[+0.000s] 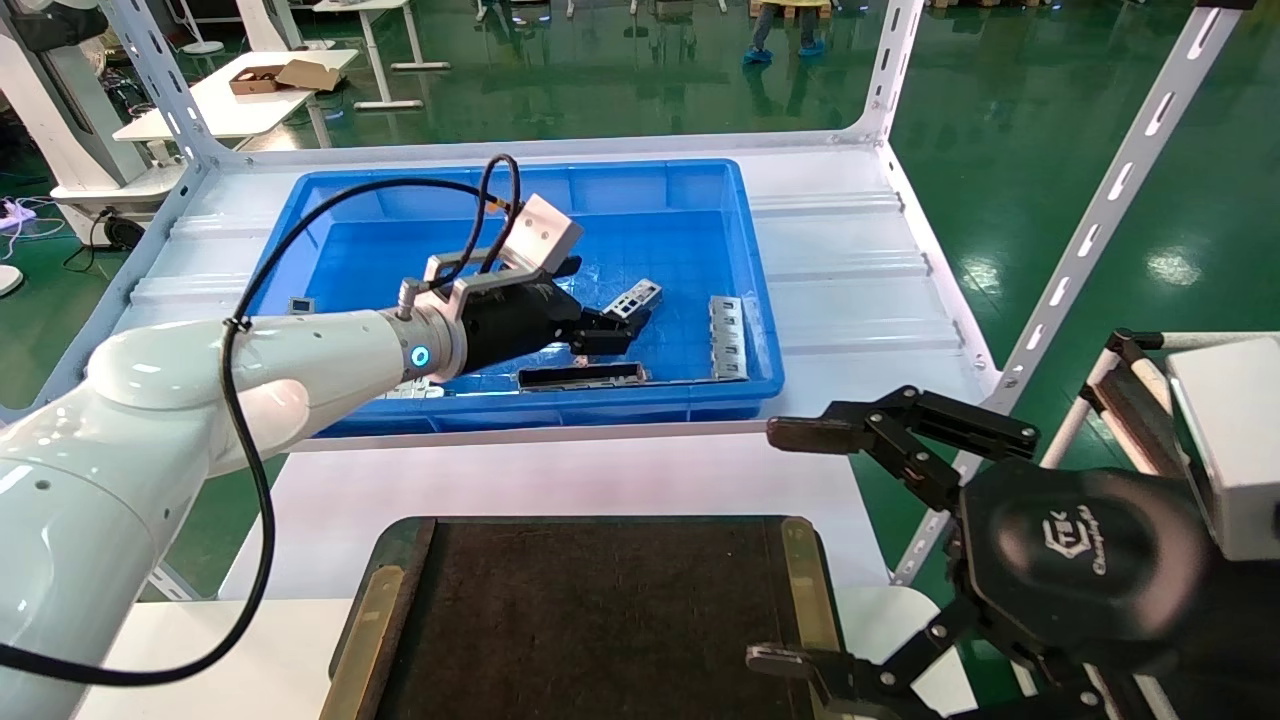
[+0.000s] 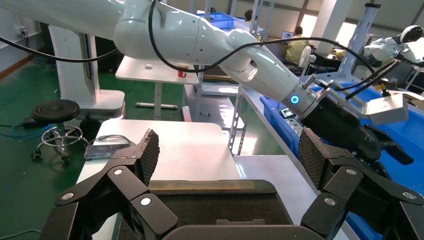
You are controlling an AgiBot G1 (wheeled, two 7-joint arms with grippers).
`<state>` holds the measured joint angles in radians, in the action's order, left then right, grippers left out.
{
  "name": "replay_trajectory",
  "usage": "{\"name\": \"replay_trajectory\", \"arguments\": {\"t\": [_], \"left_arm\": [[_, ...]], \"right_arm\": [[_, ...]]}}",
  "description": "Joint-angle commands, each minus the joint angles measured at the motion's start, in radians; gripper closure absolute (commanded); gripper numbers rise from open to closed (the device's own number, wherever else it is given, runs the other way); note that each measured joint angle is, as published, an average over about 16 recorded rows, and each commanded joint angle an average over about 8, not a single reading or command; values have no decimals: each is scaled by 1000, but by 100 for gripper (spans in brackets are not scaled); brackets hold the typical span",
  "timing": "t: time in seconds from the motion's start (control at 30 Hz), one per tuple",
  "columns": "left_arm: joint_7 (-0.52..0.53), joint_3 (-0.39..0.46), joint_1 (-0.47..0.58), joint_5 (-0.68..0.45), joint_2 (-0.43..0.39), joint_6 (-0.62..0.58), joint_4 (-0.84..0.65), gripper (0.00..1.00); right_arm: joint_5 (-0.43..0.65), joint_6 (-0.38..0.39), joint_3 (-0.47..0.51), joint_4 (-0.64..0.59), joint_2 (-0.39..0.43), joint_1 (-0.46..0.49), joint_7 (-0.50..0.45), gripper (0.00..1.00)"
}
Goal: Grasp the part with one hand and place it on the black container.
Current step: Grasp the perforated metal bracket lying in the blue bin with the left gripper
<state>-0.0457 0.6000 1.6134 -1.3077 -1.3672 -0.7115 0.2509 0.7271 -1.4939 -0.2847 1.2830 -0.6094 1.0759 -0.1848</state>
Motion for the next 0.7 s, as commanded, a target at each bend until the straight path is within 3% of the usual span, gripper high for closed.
{"name": "replay_trajectory", "arguments": {"t": [0.03,0.17,0.2,0.27,0.3,0.7], "left_arm": [[9,17,-4,7,-3,14,3,12],[46,62,-13,24,-3,33,24,62],[56,73,-15,30,-3,39,28,74],[77,95,-18,41,-3,52,36,96],[86,105,-20,47,-3,59,39,100],[175,213,-31,117,0,122,56,100]], "right_arm": [[0,0,0,0,0,0,0,33],[0,0,0,0,0,0,0,82],[0,0,0,0,0,0,0,92],[0,0,-1,0,0,0,0,100],[0,0,-1,0,0,0,0,100],[-1,1,-2,0,1,0,1,100]]}}
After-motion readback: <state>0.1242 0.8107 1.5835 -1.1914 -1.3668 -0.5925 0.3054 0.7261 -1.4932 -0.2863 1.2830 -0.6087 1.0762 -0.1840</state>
